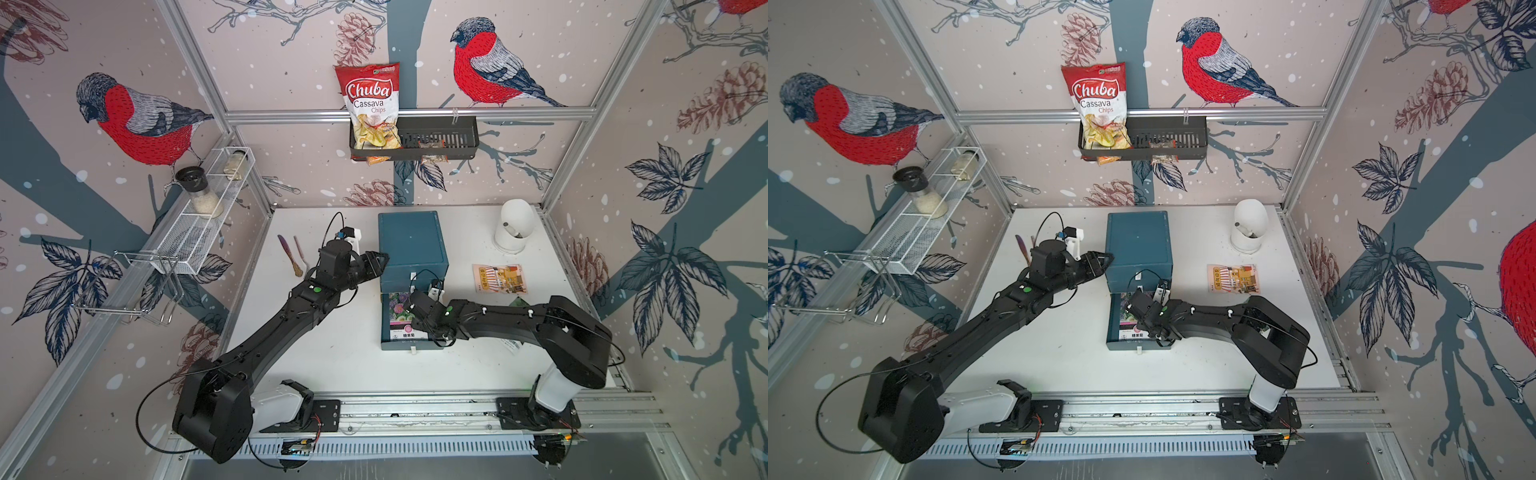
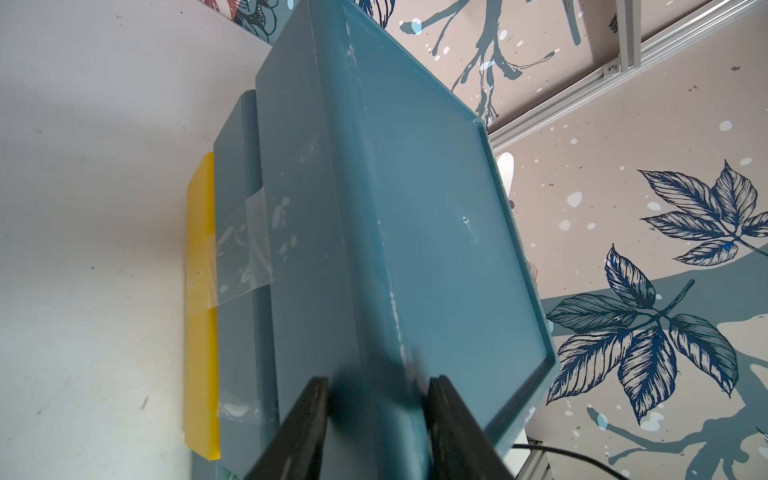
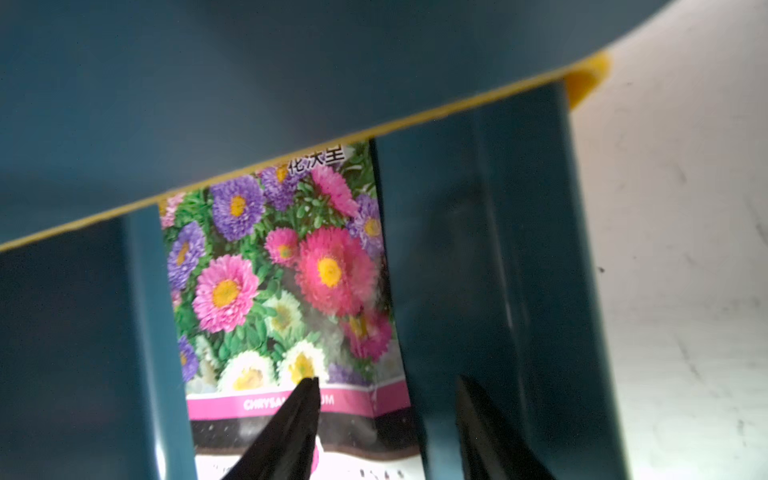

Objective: Take the seed bags out of the drawer
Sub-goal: Pick up the seed packet from the drawer.

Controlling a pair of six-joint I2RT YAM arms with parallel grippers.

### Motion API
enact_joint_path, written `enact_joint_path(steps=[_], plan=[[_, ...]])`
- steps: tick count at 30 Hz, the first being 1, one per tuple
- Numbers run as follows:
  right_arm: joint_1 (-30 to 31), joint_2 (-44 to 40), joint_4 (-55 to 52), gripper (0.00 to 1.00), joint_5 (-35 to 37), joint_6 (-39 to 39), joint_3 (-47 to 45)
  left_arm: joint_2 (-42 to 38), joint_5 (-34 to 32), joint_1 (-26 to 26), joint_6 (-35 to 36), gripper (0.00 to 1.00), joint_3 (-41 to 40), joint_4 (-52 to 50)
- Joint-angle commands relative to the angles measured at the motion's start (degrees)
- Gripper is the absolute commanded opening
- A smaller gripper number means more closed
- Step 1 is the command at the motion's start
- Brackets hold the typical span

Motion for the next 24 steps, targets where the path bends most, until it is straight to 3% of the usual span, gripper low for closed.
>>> enact_joint_path(steps=[1, 11, 15, 24], plan=[[-0.19, 0.86, 1.26, 0.57, 0.47, -0.86, -0.59, 0.40, 2.14, -0.54, -0.24, 0.43, -0.92, -8.92], [-0.48, 1.32, 7.22, 0.42, -4.31, -2.81, -1.08, -0.85, 1.25, -0.76, -1.55, 0.43, -2.16, -8.48], [-0.61, 0.66, 5.73, 0.42, -4.00, -3.62, 0.43, -1.29, 1.00, -0.83, -1.66, 0.43, -2.59, -8.34], [-0.79, -1.66, 2.08, 0.58, -0.32, -3.10, 0.37, -1.61, 1.00, -0.82, -1.20, 0.43, -2.48, -8.55]])
